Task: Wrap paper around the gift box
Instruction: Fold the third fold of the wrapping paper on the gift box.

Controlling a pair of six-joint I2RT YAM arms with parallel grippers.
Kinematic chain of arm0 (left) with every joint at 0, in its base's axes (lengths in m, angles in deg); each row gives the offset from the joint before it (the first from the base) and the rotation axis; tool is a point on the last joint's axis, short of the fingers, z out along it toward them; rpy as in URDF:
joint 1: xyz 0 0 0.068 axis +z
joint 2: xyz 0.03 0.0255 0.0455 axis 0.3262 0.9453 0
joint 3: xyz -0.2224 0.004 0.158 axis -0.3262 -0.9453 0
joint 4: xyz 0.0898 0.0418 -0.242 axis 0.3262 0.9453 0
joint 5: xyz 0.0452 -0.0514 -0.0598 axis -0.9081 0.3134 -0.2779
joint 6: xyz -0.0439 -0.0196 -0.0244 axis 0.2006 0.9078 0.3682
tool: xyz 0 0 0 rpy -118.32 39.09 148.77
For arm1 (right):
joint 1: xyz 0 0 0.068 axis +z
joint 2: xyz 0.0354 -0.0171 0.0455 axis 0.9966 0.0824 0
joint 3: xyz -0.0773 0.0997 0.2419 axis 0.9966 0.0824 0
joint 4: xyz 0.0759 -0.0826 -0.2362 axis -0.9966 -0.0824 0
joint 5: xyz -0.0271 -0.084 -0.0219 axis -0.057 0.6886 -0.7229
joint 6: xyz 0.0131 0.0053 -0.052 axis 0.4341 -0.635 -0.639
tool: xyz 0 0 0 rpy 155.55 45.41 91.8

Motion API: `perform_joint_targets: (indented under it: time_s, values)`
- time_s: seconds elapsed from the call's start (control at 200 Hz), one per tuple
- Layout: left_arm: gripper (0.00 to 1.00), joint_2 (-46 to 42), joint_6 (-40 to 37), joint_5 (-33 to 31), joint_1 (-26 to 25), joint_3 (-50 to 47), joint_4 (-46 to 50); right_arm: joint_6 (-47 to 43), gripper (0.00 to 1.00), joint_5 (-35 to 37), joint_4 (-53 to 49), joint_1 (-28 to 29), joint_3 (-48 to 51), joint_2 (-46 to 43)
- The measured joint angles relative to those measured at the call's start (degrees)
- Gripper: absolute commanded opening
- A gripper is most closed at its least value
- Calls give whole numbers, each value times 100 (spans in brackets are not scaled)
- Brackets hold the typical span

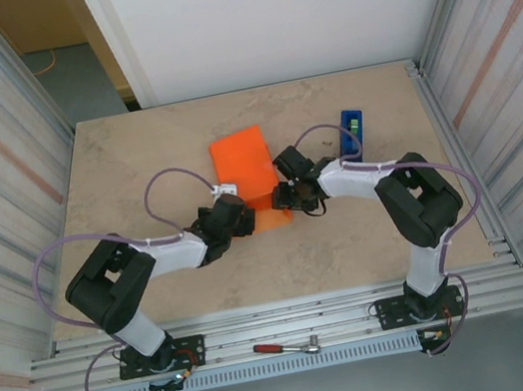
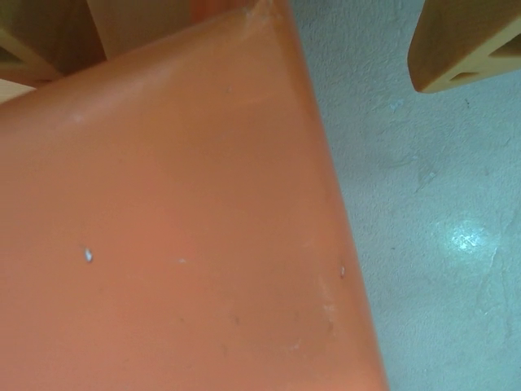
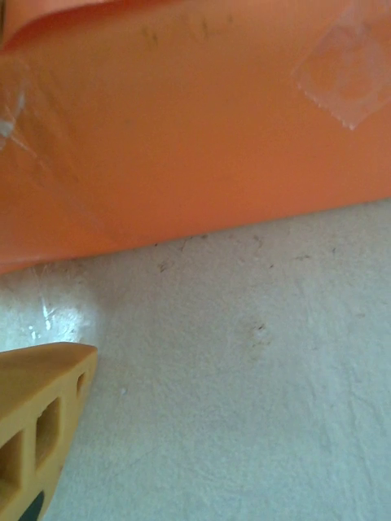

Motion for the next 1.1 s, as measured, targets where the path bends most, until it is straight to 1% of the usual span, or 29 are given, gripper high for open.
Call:
perform_joint_targets:
  time_s: [0.075,0.251,0.306,0.376,0.436,0.541,0.561,0.576,0.596,0.631,0.671,0.696,0.717,0.752,0.772,0.792,0.812,0.822,0.857,0.882,0.922,0.947,0.972,1.017,1.037,1.062,1.077,1.087,1.102]
  values:
    - [95,9,9,0,-4,0,-7,0,43,0,9,0,-57,74]
    - [94,59,37,4,-11,0,-26,2,21,0,52,0,-136,216]
    - [94,85,48,7,-15,0,-26,15,22,0,70,0,-146,236]
    - [94,111,61,7,-33,0,-26,4,32,2,70,0,-155,243]
    - [93,122,68,9,-46,0,-33,15,32,2,70,0,-162,254]
    - [93,140,85,9,-48,4,-44,20,22,4,79,0,-162,273]
    - [93,144,87,9,-48,7,-44,11,18,2,85,0,-162,275]
    - [93,146,87,9,-48,9,-44,20,12,2,87,0,-162,275]
    - [93,149,92,9,-48,11,-46,0,7,2,92,0,-162,278]
    - [93,149,98,9,-48,11,-44,-9,4,0,103,2,-162,280]
    - [93,149,101,9,-48,11,-46,22,4,-4,120,0,-162,286]
    - [93,149,101,9,-48,11,-44,17,6,-2,129,2,-162,286]
    - [93,149,101,9,-48,11,-44,11,12,0,129,0,-162,289]
    - [93,149,101,9,-52,11,-44,20,26,-2,131,0,-162,291]
    - [93,149,101,9,-55,11,-44,17,29,-2,129,0,-162,293]
    - [93,149,101,9,-59,11,-44,15,30,0,129,0,-162,295]
    - [93,149,101,9,-59,11,-44,9,27,-2,129,0,-162,297]
    - [93,149,101,9,-63,11,-44,13,24,0,127,0,-162,299]
    - [93,149,103,9,-72,11,-44,11,9,-2,127,0,-162,302]
    - [93,149,101,9,-74,11,-44,24,1,0,129,0,-162,302]
    - [93,149,101,9,-74,11,-44,15,0,0,131,0,-162,302]
    - [93,149,101,9,-74,11,-44,4,4,-7,138,0,-162,302]
    - [93,149,101,9,-74,11,-44,4,10,-2,146,0,-162,302]
    - [93,149,101,9,-74,11,-44,17,38,-4,149,0,-162,302]
    - [93,149,101,9,-74,11,-44,39,44,-7,149,0,-162,302]
    - [93,149,101,9,-74,11,-44,20,45,-2,146,0,-162,302]
    - [93,149,103,9,-74,11,-44,20,43,-4,144,0,-162,302]
    - [92,149,101,9,-74,11,-44,20,39,-20,153,0,-162,302]
    - [92,149,101,9,-74,11,-44,11,30,-39,173,0,-162,302]
